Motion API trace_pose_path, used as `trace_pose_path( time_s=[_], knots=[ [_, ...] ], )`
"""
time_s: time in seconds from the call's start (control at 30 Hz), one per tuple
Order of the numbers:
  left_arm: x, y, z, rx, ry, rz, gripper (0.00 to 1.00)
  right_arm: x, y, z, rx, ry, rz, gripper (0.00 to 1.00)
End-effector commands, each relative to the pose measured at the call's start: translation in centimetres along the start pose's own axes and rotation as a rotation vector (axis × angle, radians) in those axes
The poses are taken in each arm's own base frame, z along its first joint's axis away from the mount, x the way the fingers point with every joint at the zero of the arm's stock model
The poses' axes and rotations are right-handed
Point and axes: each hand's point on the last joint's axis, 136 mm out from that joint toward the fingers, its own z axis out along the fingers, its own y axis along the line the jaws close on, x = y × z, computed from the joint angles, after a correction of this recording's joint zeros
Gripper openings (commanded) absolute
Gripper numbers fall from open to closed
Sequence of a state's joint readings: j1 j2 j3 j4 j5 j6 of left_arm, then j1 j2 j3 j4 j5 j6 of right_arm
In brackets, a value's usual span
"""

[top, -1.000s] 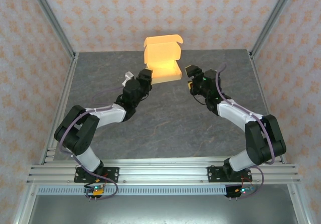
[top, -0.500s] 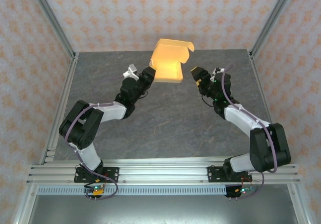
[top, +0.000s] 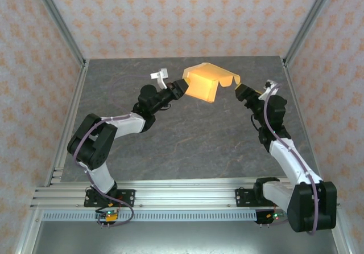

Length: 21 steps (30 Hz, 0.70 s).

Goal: Fold the paper box

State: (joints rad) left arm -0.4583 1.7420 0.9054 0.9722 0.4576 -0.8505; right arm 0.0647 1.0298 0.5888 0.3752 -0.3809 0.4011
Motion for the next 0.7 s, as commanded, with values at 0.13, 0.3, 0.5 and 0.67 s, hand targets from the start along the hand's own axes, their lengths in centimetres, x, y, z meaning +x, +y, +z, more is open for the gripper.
trace_pose_path(
  time_s=[0.13, 0.3, 0.5, 0.67],
  knots=[
    [2.8, 6.8, -1.1, -0.162, -0.054, -0.216, 0.29, -0.1, -2.7, -0.3, 0.162, 0.019, -0.043, 0.87],
    [4.5, 10.1, -2.6, -0.228, -0.109, -0.331, 0.29, 0.9, -1.8, 0.7, 0.130, 0.135, -0.046, 0.87],
    [5.5, 9.8, -3.1, -0.296, -0.060, -0.178, 0.29, 7.8, -0.2, 1.3, 0.007, 0.395, -0.182, 0.66],
    [5.1, 8.0, -2.9, -0.299, -0.038, -0.063, 0.29, 14.6, -0.6, 0.8, 0.028, 0.553, -0.205, 0.65]
  ],
)
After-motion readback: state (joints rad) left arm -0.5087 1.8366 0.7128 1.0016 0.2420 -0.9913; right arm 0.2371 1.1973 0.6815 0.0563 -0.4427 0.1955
